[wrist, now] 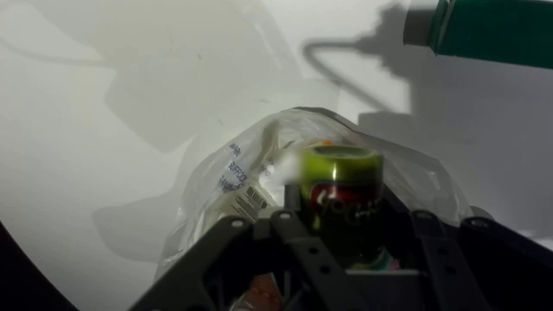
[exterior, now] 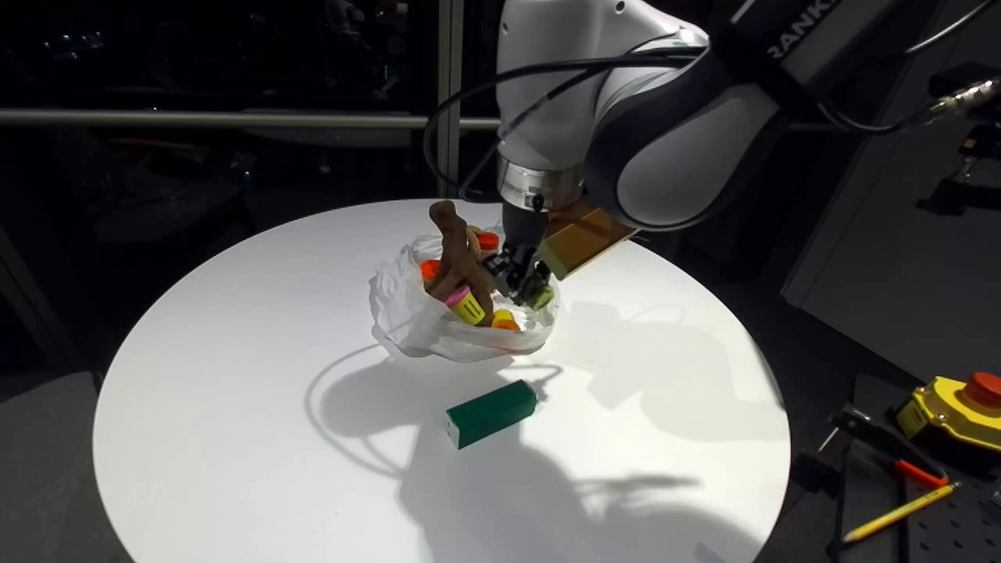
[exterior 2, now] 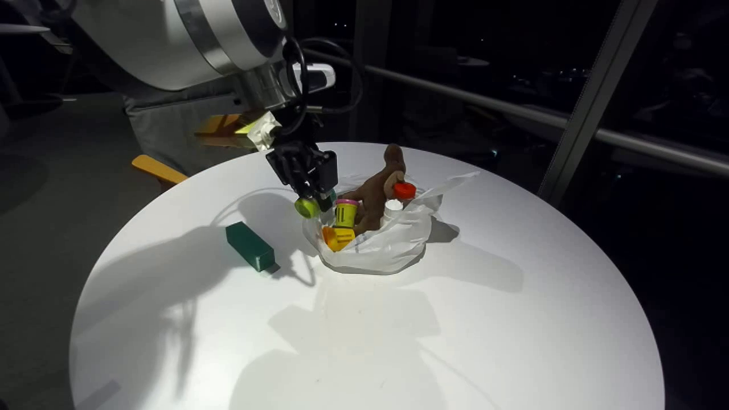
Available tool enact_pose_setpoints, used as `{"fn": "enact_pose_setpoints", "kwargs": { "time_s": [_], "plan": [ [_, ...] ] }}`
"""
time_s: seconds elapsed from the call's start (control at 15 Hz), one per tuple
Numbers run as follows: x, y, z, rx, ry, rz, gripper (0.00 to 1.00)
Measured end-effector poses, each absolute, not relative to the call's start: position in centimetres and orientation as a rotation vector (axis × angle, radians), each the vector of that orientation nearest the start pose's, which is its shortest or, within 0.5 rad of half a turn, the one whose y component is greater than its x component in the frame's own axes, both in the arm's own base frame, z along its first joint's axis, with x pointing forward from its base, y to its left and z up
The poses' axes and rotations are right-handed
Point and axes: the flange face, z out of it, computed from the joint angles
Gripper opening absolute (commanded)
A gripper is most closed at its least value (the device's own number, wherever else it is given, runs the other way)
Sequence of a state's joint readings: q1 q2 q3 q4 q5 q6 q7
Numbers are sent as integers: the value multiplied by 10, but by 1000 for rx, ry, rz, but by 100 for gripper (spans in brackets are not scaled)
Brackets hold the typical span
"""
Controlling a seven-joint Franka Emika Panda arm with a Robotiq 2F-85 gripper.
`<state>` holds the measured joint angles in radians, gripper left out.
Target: Put the containers, reindeer toy and green block inside the white plastic bag
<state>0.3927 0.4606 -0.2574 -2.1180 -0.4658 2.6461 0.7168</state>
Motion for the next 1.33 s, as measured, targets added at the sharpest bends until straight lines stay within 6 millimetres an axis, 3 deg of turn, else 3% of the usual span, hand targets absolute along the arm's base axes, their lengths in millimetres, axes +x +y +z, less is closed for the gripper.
{"fn": "enact_pose_setpoints", "kwargs": {
  "time_s": [0.27,0.67,0.73,0.8,1.07,1.33],
  "plan": [
    [610,97,192,-3373,398,-497,19],
    [659,82,183,-3441,549,-773,19],
    [663,79,179,-3457,563,-782,69],
    [666,77,174,-3474,569,-778,69],
    [672,70,155,-3535,579,-749,99],
    [678,67,158,-3551,582,-771,100]
  ]
}}
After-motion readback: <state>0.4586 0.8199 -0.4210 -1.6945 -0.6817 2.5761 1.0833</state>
